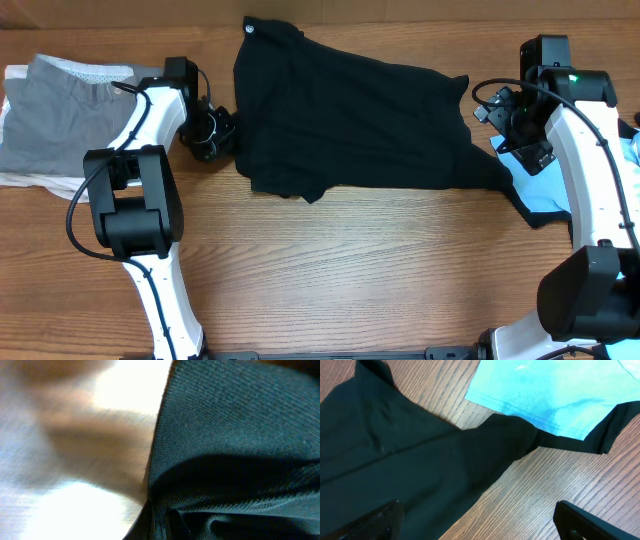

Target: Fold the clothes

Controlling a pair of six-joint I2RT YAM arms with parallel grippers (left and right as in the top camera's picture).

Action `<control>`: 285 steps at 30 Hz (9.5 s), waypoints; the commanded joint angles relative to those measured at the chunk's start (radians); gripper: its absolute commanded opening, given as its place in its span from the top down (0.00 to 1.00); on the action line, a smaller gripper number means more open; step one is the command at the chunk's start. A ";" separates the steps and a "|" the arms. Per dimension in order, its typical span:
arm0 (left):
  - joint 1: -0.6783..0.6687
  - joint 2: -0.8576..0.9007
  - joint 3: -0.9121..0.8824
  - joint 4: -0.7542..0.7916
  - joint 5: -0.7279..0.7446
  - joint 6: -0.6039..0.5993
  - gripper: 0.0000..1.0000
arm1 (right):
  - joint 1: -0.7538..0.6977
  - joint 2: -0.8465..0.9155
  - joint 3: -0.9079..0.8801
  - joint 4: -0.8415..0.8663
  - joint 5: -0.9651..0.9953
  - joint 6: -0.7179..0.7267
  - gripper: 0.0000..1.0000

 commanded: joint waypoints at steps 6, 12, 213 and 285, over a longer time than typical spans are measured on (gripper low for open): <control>0.035 0.001 0.195 -0.287 -0.282 0.058 0.96 | 0.002 -0.032 -0.026 0.013 -0.008 -0.008 0.00; 0.061 0.001 0.328 -0.500 -0.431 0.057 0.96 | 0.003 -0.025 -0.046 0.024 -0.035 -0.008 0.00; -0.246 -0.372 -0.509 -0.094 -0.269 -0.207 0.13 | 0.083 -0.119 -0.378 0.195 -0.105 -0.041 0.00; -0.155 -0.445 -0.729 0.174 -0.324 -0.180 0.43 | 0.009 -0.011 -0.568 0.497 -0.111 0.035 0.04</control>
